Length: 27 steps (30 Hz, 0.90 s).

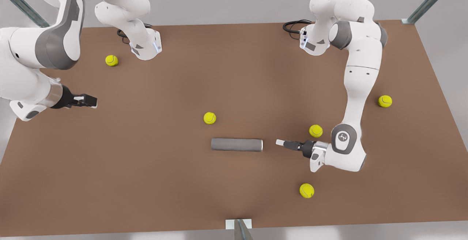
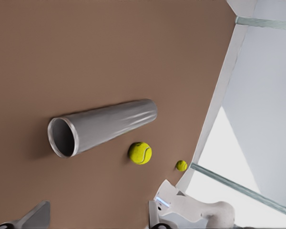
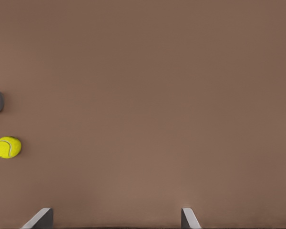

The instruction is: Put the tennis tube upright

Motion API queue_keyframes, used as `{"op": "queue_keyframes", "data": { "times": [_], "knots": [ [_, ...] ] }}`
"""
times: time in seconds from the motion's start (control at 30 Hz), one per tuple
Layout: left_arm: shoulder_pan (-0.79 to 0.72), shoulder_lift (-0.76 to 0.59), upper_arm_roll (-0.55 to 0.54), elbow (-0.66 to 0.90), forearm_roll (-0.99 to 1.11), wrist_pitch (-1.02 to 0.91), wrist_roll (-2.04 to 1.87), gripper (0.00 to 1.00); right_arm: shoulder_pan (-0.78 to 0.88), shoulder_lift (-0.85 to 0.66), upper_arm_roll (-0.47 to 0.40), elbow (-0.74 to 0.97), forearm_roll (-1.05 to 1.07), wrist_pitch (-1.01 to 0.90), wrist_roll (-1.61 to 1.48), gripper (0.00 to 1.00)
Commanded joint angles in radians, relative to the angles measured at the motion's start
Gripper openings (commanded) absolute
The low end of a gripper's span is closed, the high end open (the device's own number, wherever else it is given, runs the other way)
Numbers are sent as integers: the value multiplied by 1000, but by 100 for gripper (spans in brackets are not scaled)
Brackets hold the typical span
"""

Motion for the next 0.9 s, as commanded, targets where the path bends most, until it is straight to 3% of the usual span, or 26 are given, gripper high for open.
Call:
{"op": "queue_keyframes", "data": {
  "times": [0.0, 0.03, 0.4, 0.87],
  "knots": [
    [-2, -5, 0, -14, -78, 90, 696, 100, 4, 61, -1, 3, -7, -63, 325, 100],
    [-11, -65, -3, -108, -98, 254, 715, 100, 1, 72, -1, 3, -1, -63, 325, 100],
    [-48, -94, 1, -298, -202, 394, 830, 100, 2, 111, -1, 18, 8, -43, 313, 100],
    [-108, -62, -2, -350, -338, 429, 823, 100, 22, 91, -1, 41, 8, -93, 315, 100]
  ]
}}
